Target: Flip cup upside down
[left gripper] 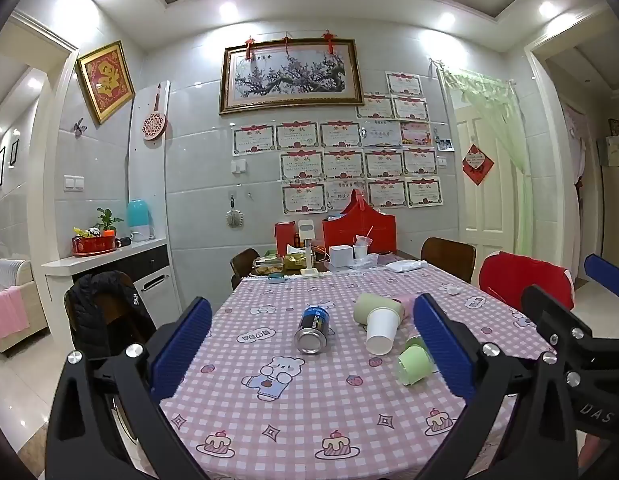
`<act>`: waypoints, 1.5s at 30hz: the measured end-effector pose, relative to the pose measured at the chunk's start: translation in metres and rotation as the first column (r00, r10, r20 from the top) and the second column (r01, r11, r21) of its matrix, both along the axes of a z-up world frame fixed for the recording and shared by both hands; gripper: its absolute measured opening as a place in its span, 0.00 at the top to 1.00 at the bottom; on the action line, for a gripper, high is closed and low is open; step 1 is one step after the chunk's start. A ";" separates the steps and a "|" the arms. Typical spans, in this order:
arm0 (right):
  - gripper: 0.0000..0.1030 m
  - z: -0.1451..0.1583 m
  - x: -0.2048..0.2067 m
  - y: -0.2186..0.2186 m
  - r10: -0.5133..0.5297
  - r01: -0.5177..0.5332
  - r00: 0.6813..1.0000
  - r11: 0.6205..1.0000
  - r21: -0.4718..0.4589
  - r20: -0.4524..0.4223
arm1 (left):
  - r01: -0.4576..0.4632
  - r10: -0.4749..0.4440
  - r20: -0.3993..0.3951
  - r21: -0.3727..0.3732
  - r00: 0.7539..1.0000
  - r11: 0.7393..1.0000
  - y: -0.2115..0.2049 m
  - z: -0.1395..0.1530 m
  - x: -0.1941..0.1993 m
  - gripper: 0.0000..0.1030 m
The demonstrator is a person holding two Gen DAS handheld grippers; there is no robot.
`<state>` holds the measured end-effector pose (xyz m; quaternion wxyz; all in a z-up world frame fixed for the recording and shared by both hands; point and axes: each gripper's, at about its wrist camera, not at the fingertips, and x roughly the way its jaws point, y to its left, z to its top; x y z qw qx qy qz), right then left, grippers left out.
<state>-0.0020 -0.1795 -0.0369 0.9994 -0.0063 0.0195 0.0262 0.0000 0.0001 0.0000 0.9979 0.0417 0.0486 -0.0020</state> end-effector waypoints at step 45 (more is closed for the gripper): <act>0.07 0.000 0.000 0.000 -0.002 0.002 1.000 1.000 0.006 -0.012 | -0.004 0.004 -0.001 -0.003 1.000 1.000 0.003 -0.005 -0.001 0.04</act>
